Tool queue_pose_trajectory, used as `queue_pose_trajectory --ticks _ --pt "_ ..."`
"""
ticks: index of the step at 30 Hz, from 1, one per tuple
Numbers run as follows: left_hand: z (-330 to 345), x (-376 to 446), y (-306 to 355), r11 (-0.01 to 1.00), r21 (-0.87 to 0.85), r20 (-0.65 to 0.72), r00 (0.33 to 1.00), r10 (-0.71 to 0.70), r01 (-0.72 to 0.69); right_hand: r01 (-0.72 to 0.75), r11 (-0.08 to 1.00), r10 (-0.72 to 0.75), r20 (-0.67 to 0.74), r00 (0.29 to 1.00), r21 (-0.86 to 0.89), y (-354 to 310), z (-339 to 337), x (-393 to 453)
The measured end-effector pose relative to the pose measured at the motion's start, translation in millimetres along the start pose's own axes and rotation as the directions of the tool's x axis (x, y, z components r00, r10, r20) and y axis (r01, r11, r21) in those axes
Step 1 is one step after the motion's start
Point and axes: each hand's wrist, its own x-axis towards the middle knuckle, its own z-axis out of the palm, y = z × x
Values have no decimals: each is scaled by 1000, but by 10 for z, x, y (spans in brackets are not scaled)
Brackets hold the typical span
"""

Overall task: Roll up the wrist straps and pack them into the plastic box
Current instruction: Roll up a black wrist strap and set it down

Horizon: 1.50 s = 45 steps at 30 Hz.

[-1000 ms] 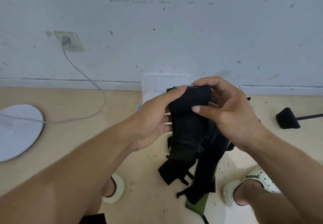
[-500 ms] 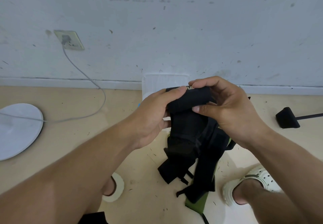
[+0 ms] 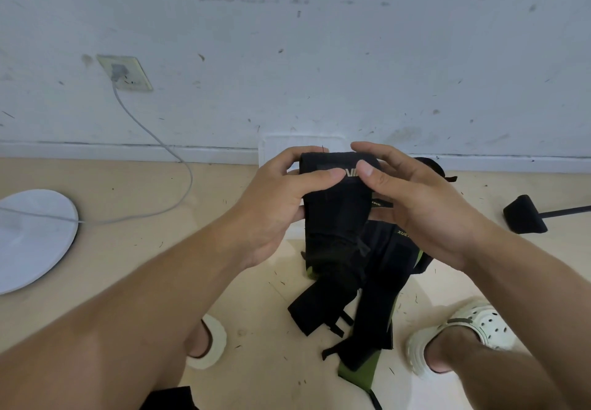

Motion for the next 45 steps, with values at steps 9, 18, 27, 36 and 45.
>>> queue_pose_trajectory --ticks 9,18,27,36,45 --pt "-27 1 17 999 -9 29 999 40 -39 -78 997 78 97 992 1 3 -43 -14" --pt "-40 -11 19 996 56 59 996 60 -63 4 1000 -5 60 998 24 29 -6 0" --pt "-56 12 30 999 27 65 997 -35 33 126 992 -126 -15 992 -3 36 14 3" --pt "-24 -31 48 989 31 72 987 -143 142 230 972 -233 -93 968 -40 52 38 -7" --pt "-2 -49 20 989 50 92 985 -146 142 273 962 -274 -103 956 -21 77 68 -9"
